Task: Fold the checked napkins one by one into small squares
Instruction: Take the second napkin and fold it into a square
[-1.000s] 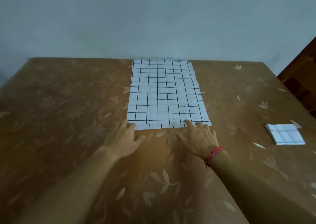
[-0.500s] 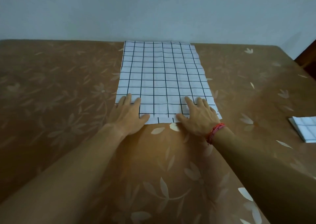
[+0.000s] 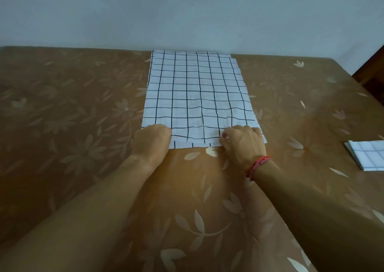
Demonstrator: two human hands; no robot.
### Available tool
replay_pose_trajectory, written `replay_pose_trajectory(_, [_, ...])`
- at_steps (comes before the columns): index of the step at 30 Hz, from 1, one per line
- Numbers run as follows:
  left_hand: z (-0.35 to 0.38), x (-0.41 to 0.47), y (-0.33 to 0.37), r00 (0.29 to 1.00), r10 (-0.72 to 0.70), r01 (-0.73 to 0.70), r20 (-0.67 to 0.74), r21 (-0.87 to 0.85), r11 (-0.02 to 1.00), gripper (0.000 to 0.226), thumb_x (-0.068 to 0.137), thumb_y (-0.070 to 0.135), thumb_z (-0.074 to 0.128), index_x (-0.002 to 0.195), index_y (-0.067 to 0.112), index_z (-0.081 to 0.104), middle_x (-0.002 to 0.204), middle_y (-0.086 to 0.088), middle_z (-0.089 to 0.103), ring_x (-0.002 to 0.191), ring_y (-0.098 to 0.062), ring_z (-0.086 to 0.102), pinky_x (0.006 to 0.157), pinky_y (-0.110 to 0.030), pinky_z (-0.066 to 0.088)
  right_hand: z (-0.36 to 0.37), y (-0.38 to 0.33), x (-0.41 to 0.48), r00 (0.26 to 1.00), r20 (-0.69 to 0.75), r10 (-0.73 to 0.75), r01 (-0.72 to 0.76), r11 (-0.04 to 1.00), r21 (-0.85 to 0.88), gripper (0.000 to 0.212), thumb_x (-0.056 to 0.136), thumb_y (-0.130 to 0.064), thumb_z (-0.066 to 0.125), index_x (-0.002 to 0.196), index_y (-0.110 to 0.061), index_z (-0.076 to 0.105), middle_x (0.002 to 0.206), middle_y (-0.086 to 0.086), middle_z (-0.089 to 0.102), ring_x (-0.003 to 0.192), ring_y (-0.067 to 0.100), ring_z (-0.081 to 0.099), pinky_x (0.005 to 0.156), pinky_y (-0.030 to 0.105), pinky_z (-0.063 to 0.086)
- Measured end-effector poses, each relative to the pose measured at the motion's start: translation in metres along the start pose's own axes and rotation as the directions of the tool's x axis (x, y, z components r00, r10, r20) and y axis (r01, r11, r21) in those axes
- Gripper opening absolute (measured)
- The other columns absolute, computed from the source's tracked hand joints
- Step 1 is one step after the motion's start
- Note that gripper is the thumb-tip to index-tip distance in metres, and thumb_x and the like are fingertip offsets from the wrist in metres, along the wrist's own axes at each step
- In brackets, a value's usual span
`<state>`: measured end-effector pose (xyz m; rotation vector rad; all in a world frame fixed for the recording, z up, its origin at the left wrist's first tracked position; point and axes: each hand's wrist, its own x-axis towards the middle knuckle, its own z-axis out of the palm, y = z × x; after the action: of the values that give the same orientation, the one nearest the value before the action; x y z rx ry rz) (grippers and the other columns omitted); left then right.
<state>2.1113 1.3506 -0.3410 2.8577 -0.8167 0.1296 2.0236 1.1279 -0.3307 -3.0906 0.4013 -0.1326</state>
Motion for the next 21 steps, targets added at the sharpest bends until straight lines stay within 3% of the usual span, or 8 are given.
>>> replay_pose_trajectory(3, [-0.005,-0.006,0.002,0.999,0.01,-0.011,-0.037,-0.021,1.0,0.017,0.091,0.008,0.051,0.078,0.015,0.058,0.069,0.001,0.06,0.061,-0.022,0.055,0.054,-0.041,0.05,-0.003,-0.001,-0.006,1.0,0.018,-0.003,0.002,1.0,0.008,0.03,0.09,-0.042,0.047,0.108,-0.023,0.061,0.105,0.001,0.064,0.101,0.025,0.055,0.093,0.038,0.034])
replay_pose_trajectory(8, [-0.033,-0.022,0.006,0.989,0.045,-0.062,-0.139,-0.12,0.991,0.015,0.096,0.014,0.046,0.083,0.011,0.053,0.058,0.0,0.054,0.05,-0.023,0.05,0.045,-0.035,0.04,-0.016,-0.013,-0.022,0.999,0.019,-0.036,0.034,0.996,0.088,0.072,0.075,-0.071,0.047,0.132,-0.027,0.043,0.122,0.001,0.055,0.117,0.025,0.049,0.1,0.042,0.035])
replay_pose_trajectory(12, [-0.065,-0.044,0.003,0.978,0.082,-0.109,-0.191,-0.134,0.985,0.02,0.097,0.019,0.04,0.08,0.013,0.049,0.052,0.004,0.05,0.045,-0.022,0.045,0.042,-0.032,0.033,-0.027,-0.013,-0.034,0.998,0.05,-0.023,0.023,1.0,0.004,0.053,0.084,-0.043,0.058,0.131,-0.023,0.045,0.121,0.002,0.055,0.116,0.025,0.049,0.099,0.041,0.036])
replay_pose_trajectory(15, [-0.087,-0.067,-0.002,0.965,0.102,-0.132,-0.243,-0.11,0.985,0.019,0.096,0.021,0.045,0.078,0.015,0.051,0.049,0.006,0.049,0.042,-0.021,0.043,0.042,-0.032,0.037,-0.044,-0.007,-0.047,0.998,0.063,0.024,-0.025,1.0,0.013,0.028,0.082,-0.032,0.06,0.108,-0.024,0.062,0.107,-0.004,0.064,0.109,0.022,0.054,0.094,0.037,0.036])
replay_pose_trajectory(17, [-0.098,-0.086,-0.005,0.97,0.115,-0.145,-0.216,-0.127,0.981,0.013,0.095,0.02,0.053,0.082,0.016,0.053,0.057,0.006,0.056,0.05,-0.02,0.053,0.044,-0.033,0.039,-0.062,-0.006,-0.06,0.995,0.077,0.057,-0.063,0.994,0.086,0.017,0.085,-0.032,0.055,0.095,-0.024,0.067,0.094,-0.004,0.068,0.099,0.022,0.058,0.087,0.034,0.037])
replay_pose_trajectory(19, [-0.107,-0.106,-0.006,0.983,0.103,-0.128,-0.155,-0.164,0.978,0.008,0.089,0.019,0.063,0.089,0.016,0.056,0.07,0.005,0.065,0.062,-0.021,0.061,0.049,-0.03,0.039,-0.082,-0.011,-0.077,0.994,0.079,0.079,-0.091,0.983,0.159,0.018,0.088,-0.03,0.053,0.095,-0.024,0.069,0.09,-0.001,0.069,0.091,0.024,0.061,0.079,0.032,0.043])
replay_pose_trajectory(21, [-0.111,-0.126,-0.005,0.99,0.1,-0.113,-0.096,-0.141,0.984,0.024,0.08,0.017,0.073,0.1,0.015,0.059,0.087,0.003,0.07,0.075,-0.021,0.065,0.055,-0.03,0.046,-0.1,-0.018,-0.097,0.99,0.096,0.101,-0.119,0.97,0.21,0.017,0.087,-0.025,0.055,0.095,-0.022,0.069,0.088,0.003,0.07,0.085,0.027,0.062,0.072,0.033,0.05])
